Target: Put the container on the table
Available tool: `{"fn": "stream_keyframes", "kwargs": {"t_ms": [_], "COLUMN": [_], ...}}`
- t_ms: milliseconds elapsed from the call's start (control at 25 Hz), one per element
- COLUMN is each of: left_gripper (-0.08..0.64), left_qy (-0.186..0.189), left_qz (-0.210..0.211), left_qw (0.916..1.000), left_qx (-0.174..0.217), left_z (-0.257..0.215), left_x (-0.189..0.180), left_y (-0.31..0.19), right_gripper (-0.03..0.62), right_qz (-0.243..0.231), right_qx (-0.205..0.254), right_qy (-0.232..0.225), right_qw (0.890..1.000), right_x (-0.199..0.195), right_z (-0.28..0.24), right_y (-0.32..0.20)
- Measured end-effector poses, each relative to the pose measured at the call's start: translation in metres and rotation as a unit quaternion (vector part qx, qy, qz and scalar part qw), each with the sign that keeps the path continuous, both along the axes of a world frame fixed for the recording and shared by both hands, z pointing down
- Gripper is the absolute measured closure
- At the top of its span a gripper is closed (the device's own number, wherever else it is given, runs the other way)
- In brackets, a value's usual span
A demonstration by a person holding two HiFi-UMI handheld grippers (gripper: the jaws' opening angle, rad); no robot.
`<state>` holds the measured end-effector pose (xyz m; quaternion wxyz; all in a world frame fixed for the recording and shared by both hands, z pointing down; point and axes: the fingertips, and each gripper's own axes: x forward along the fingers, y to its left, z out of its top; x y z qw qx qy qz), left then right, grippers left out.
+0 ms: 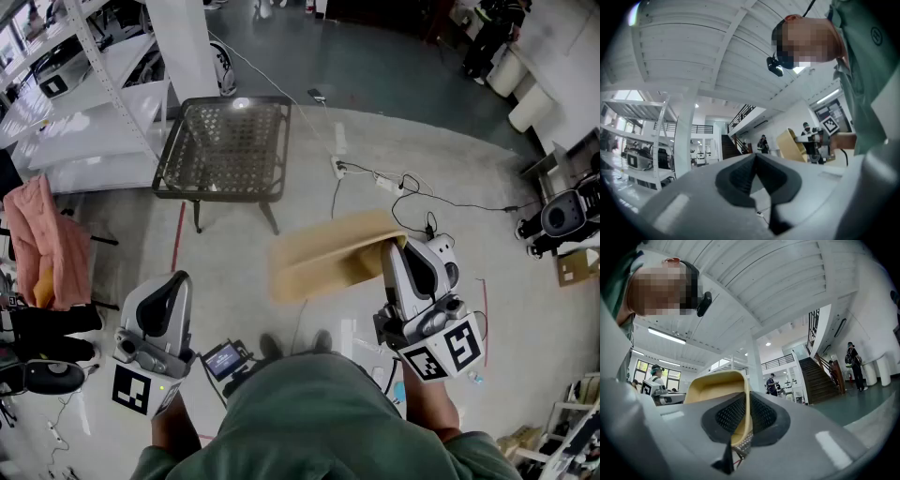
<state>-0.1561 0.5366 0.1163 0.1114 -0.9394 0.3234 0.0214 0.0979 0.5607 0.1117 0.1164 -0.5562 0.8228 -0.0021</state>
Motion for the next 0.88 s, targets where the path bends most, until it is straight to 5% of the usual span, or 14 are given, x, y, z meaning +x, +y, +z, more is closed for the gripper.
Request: {"fn": "stream_keyframes", "kwargs": {"t_ms": [880], "left_gripper": [0.557], "left_qy": [0.005], "left_qz": [0.021], "left_qw": [0.9998], "left_qx": [0.0], "left_z": [0.015], "left_x": [-0.049], "left_y": [-0.017], "right_gripper": [0.563], "right_qz": [0.026], "right_qx": [0.0], "right_qy": [-0.029], "right_qw": [0.999], "right_x": [-0.04], "right_z": [0.009], "right_y": [-0.009]}}
